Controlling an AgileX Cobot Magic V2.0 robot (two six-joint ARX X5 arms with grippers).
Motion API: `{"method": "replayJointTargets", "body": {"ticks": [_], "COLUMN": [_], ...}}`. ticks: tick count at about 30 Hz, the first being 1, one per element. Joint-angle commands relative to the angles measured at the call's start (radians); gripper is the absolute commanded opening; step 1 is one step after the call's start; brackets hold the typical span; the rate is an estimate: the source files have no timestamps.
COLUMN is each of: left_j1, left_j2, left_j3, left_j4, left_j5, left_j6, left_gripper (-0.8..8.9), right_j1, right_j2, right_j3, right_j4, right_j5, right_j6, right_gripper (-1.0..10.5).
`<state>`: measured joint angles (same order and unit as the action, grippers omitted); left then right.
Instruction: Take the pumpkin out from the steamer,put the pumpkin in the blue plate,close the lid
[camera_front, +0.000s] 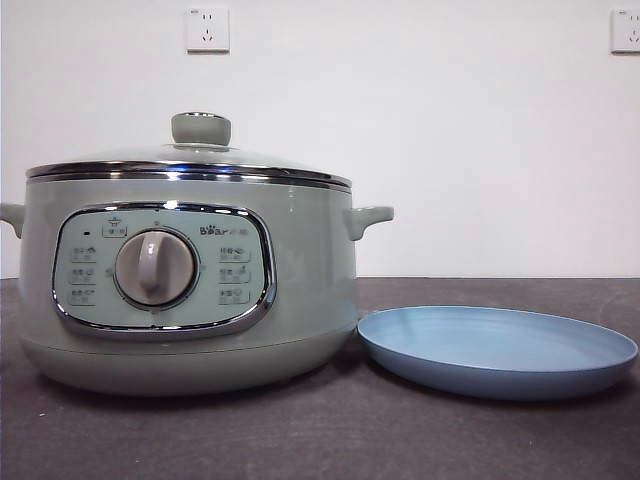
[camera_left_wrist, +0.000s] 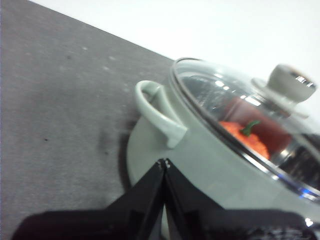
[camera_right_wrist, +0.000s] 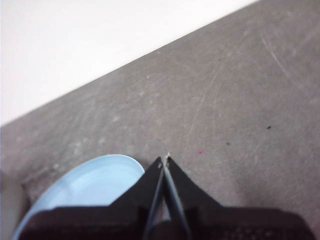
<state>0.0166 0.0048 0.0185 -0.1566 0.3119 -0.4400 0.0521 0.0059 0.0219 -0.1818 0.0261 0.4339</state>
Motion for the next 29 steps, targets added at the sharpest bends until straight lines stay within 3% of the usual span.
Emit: {"method": "replayJointTargets", "body": {"ticks": [1, 7, 19, 29], "left_j1": [-0.003, -0.003, -0.003, -0.003], "left_j2": [-0.003, -0.003, 0.056, 0.367], "left_j3": [-0.016, -0.01, 0.14, 0.38], "left_j4": [0.017, 0.019, -0.061, -0.062], "left_j5": [0.007, 0.009, -0.023, 0.026], "left_j6": [-0.058, -0.058, -0.047, 0.123], "left_gripper": [-0.04, -0.07, -0.07, -0.07], "right_j1": [0.002, 0.002, 0.002, 0.002], "right_j2": [-0.004, -0.001, 0.141, 0.348], "right_j3": [-0.013, -0.01, 0.178, 0.401], "right_j4": [0.009, 0.009, -0.014, -0.037], "right_j5": [-0.003, -0.105, -0.113, -0.19], "right_j6": [0.066, 0.055, 0.054, -0.006], "right_gripper": [-0.2, -0.2, -0.2, -0.2]}}
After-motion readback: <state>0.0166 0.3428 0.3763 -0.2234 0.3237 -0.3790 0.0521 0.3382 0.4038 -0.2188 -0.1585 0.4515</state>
